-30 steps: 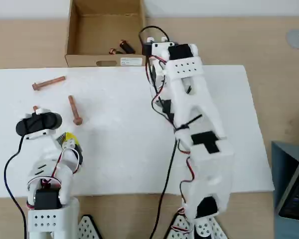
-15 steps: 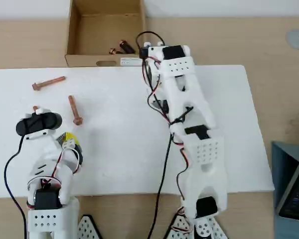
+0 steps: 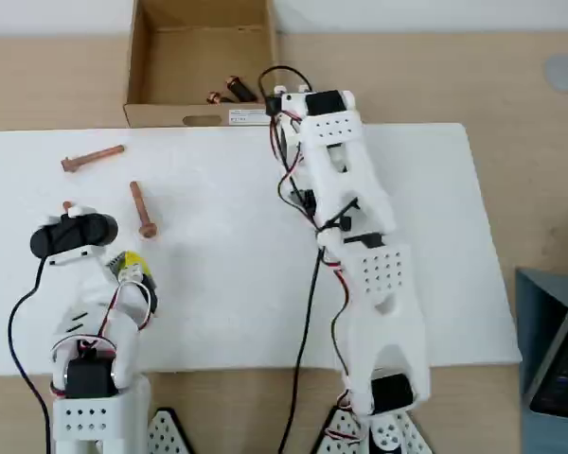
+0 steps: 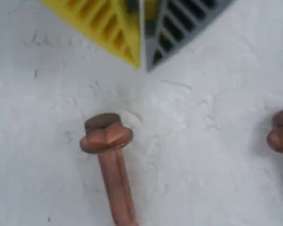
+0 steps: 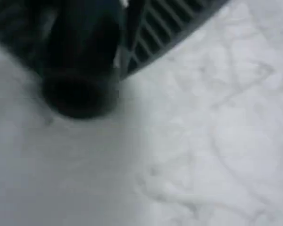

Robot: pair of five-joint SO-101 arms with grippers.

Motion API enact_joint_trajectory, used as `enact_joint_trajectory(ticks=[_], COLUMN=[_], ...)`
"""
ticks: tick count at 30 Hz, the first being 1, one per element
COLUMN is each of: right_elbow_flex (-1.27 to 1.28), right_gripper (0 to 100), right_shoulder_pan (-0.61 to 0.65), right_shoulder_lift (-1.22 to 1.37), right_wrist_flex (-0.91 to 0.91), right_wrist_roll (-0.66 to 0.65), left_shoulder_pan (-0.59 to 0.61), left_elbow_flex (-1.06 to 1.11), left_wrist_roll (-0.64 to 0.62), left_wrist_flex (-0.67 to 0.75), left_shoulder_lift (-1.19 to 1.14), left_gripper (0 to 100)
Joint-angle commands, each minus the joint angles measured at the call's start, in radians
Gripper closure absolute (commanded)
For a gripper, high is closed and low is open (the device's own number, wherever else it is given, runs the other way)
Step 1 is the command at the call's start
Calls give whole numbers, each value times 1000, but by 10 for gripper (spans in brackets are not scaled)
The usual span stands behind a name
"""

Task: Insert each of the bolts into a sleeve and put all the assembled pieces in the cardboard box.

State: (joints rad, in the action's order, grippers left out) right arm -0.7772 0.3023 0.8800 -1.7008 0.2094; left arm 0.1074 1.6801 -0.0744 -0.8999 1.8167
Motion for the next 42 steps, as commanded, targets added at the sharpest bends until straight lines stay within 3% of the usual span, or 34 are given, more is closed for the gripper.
enact_joint_trajectory(ticks=[1, 14, 24, 31, 42], right_elbow_flex=[-31, -191, -171, 74, 596], right_gripper=[986, 989, 989, 989, 989], right_shoulder_pan=[16, 16, 15, 5, -154], right_shoulder_lift=[-4, -117, -410, -722, -1173], right_wrist_flex=[5, -86, -87, -87, -75], right_wrist_roll=[8, 8, 3, 6, 41], left_shoulder_pan=[8, 8, 8, 6, 6], left_elbow_flex=[12, 12, 12, 12, 12], left_wrist_roll=[-11, -9, -6, -5, -5], left_wrist_flex=[-5, -5, -5, -5, -5], left_shoulder_lift=[7, 7, 7, 7, 7], left_gripper=[997, 997, 997, 997, 996])
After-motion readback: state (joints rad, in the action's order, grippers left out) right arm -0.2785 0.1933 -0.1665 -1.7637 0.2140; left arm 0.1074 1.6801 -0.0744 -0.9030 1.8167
